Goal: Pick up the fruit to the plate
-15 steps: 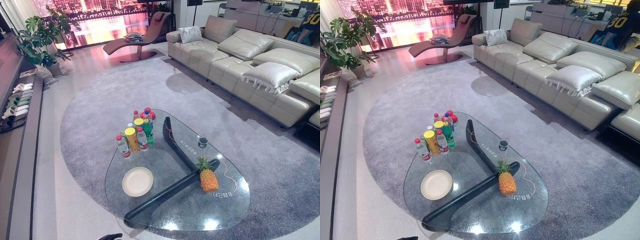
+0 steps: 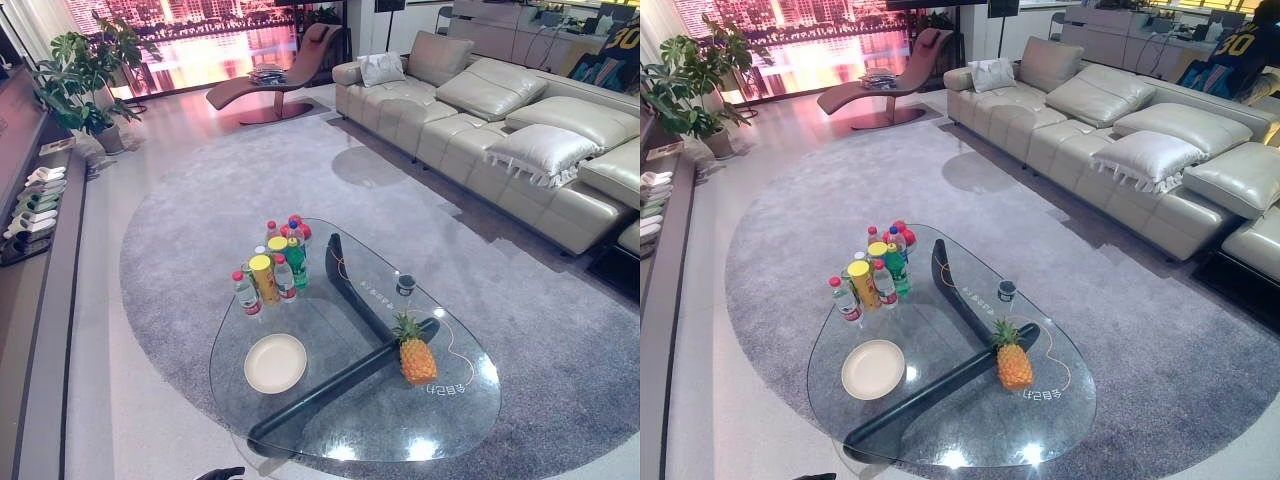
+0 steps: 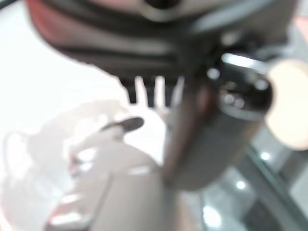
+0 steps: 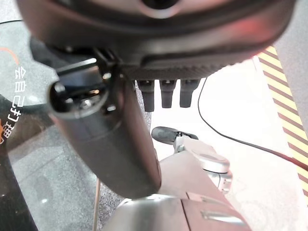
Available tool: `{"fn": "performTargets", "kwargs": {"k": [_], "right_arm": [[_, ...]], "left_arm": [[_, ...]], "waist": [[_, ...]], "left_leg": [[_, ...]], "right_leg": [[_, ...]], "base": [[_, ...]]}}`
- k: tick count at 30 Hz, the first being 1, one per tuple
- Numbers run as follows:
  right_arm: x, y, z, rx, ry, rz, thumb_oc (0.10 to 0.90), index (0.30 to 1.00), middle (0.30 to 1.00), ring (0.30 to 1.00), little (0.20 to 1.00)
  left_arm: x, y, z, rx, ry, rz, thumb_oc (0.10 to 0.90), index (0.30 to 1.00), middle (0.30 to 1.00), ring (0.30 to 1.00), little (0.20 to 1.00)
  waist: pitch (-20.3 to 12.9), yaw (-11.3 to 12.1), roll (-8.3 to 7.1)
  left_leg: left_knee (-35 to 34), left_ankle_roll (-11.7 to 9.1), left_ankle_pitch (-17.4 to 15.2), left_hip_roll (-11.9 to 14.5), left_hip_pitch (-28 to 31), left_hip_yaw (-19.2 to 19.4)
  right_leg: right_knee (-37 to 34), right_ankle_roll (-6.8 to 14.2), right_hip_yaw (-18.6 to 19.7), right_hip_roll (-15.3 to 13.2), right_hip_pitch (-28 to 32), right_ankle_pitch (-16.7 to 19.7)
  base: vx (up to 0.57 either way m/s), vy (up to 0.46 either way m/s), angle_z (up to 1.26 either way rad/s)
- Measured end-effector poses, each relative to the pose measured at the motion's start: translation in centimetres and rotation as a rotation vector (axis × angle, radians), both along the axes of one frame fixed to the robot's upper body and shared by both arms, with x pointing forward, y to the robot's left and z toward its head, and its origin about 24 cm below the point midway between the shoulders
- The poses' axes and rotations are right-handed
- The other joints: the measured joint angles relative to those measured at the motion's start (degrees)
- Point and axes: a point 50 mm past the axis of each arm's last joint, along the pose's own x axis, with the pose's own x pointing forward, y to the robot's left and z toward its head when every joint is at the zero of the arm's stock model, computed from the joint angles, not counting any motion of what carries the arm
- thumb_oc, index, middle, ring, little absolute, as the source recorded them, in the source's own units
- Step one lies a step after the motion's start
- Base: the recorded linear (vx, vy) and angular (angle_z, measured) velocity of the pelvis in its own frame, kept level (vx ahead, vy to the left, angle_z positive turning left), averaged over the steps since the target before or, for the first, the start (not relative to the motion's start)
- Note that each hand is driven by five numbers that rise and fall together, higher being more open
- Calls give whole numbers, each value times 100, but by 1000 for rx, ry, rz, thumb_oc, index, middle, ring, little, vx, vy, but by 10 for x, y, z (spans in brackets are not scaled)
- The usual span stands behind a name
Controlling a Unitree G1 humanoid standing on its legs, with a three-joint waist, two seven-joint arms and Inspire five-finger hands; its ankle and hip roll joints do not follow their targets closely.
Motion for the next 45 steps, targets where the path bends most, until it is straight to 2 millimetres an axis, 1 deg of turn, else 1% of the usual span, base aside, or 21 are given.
{"fn": "performTargets", "kwargs": {"k": [8, 11, 12, 13, 15, 17, 19, 21, 23, 24, 27, 29, 31, 32, 33, 34, 36, 38, 40, 43, 45], "right_arm": [[1, -1, 1, -3, -2, 2, 800, 900, 900, 900, 900], [10, -5, 3, -9, -33, -5, 800, 900, 900, 900, 900], [13, -6, 4, -13, -39, -6, 800, 900, 900, 900, 900], [14, -7, 5, -16, -41, -6, 800, 900, 900, 900, 900], [29, -11, 9, -31, -78, 3, 800, 900, 900, 900, 900], [47, -14, 14, -46, -117, 13, 800, 900, 900, 900, 900], [66, -14, 20, -56, -162, 25, 800, 900, 900, 900, 900], [85, -13, 26, -60, -196, 40, 800, 900, 900, 900, 900], [93, -12, 29, -63, -212, 53, 800, 900, 900, 900, 900], [97, -13, 31, -67, -221, 55, 800, 900, 900, 900, 900], [111, -20, 40, -83, -274, 41, 800, 900, 900, 900, 900], [120, -25, 47, -104, -322, 32, 800, 900, 900, 900, 900], [126, -29, 52, -112, -354, 21, 800, 900, 900, 900, 900], [134, -30, 57, -109, -393, 6, 800, 900, 900, 900, 900], [144, -30, 63, -111, -442, -11, 800, 900, 900, 900, 900], [153, -33, 70, -124, -473, -15, 800, 900, 900, 900, 900], [164, -36, 79, -131, -538, -52, 800, 900, 900, 900, 900], [178, -30, 86, -116, -614, -78, 800, 900, 900, 900, 900], [189, -26, 95, -105, -717, -109, 800, 900, 900, 900, 900], [201, -22, 104, -126, -804, -113, 800, 900, 900, 900, 900], [206, -21, 110, -141, -850, -113, 800, 900, 900, 900, 900]], "left_arm": [[2, -1, 0, -3, -10, -4, 800, 900, 900, 900, 900], [7, -3, 1, -11, -25, 3, 800, 900, 900, 900, 900], [10, -4, 1, -13, -32, 5, 800, 900, 900, 900, 900], [14, -5, 2, -16, -41, 8, 800, 900, 900, 900, 900], [29, -8, 5, -29, -85, 3, 800, 900, 900, 900, 900], [49, -10, 10, -41, -142, 12, 800, 900, 900, 900, 900], [69, -12, 17, -60, -200, 28, 800, 900, 900, 900, 900], [91, -13, 25, -85, -264, 49, 800, 900, 900, 900, 900], [101, -15, 30, -108, -298, 45, 800, 900, 900, 900, 900], [105, -16, 32, -130, -315, 43, 800, 900, 900, 900, 900], [121, -22, 40, -194, -372, 50, 800, 900, 900, 900, 900], [129, -26, 45, -242, -416, 71, 800, 900, 900, 900, 900], [137, -28, 50, -268, -449, 85, 800, 900, 900, 900, 900], [145, -30, 55, -281, -477, 92, 800, 900, 900, 900, 900], [156, -31, 61, -291, -515, 105, 800, 900, 900, 900, 900], [164, -31, 67, -299, -550, 120, 800, 900, 900, 900, 900], [176, -33, 76, -311, -599, 134, 800, 900, 900, 900, 900], [189, -33, 87, -324, -665, 170, 800, 900, 900, 900, 900], [200, -33, 98, -323, -742, 199, 800, 900, 900, 900, 900], [204, -29, 104, -283, -787, 232, 800, 900, 900, 900, 900], [204, -24, 106, -259, -810, 272, 800, 900, 900, 900, 900]], "waist": [[71, 2, 45], [183, -1, 126], [297, -1, 109], [338, 2, 136], [555, 1, 248], [945, 1, 293], [1290, 0, 302], [1772, 0, 273], [1969, 5, 240], [1995, 4, 239], [2364, 1, 325], [2439, 5, 373], [2551, 5, 379], [2665, 4, 360], [2670, 4, 342], [2684, -2, 350], [2718, -22, 343], [2769, -15, 258], [2767, -12, 246], [2768, -8, 223], [2770, -8, 181]], "left_leg": [[0, -3, 4, 8, -120, -3], [36, -4, 54, -11, -340, -30], [40, -41, 94, -14, -428, -40], [44, -35, 114, -23, -487, -42], [45, -10, 212, -43, -841, -86], [47, 7, 338, -61, -1144, -133], [48, 24, 443, -75, -1482, -187], [48, 48, 517, -91, -1650, -200], [47, 52, 521, -104, -1753, -206], [47, 63, 528, -113, -1900, -210], [48, 83, 601, -171, -2065, -228], [48, 112, 628, -201, -2304, -231], [62, 119, 642, -218, -2418, -234], [184, 133, 635, -232, -2538, -230], [472, 182, 569, -255, -2904, -236], [594, 187, 538, -257, -3132, -241], [673, 185, 534, -277, -3343, -256], [873, 220, 494, -313, -3500, -266], [1372, 222, 313, -367, -3848, -391], [1798, 271, 151, -391, -4181, -423], [2031, 261, 77, -403, -4422, -473]], "right_leg": [[0, -4, 1, 0, -117, 4], [1, -5, 2, 1, -316, 53], [18, 23, 3, 1, -400, 80], [23, 21, 5, 1, -478, 99], [16, 13, 15, -5, -795, 192], [36, 8, 12, -6, -1077, 313], [36, -3, 14, -10, -1402, 414], [37, -10, 19, -18, -1558, 483], [5, -6, 19, -32, -1670, 484], [2, -11, 19, -40, -1809, 488], [37, 18, 20, -89, -1961, 570], [39, 32, 38, -119, -2211, 604], [42, 39, 79, -129, -2331, 630], [138, 49, 120, -150, -2455, 625], [377, 29, 144, -185, -2795, 541], [494, 28, 159, -193, -3029, 529], [662, 37, 194, -222, -3287, 520], [1014, 44, 305, -273, -3549, 399], [1620, 34, 394, -351, -3944, 114], [2033, 59, 575, -368, -4306, -7], [2243, 50, 659, -364, -4571, -51]], "base": [[-8, -1, 0], [-92, -5, 1], [-110, -6, 1], [-76, -10, 2], [-142, -21, 3], [-190, -20, 5], [-118, -10, 4], [-67, 2, 4], [-65, 20, 1], [-57, 28, 2], [-111, 27, 4], [-88, -9, -1], [-117, -44, -3], [-133, -60, -4], [-78, -40, -2], [-40, -15, 2], [-15, -5, 1], [-16, -4, -1], [-16, -19, 6], [-14, -17, -1], [-17, -14, -6]]}}
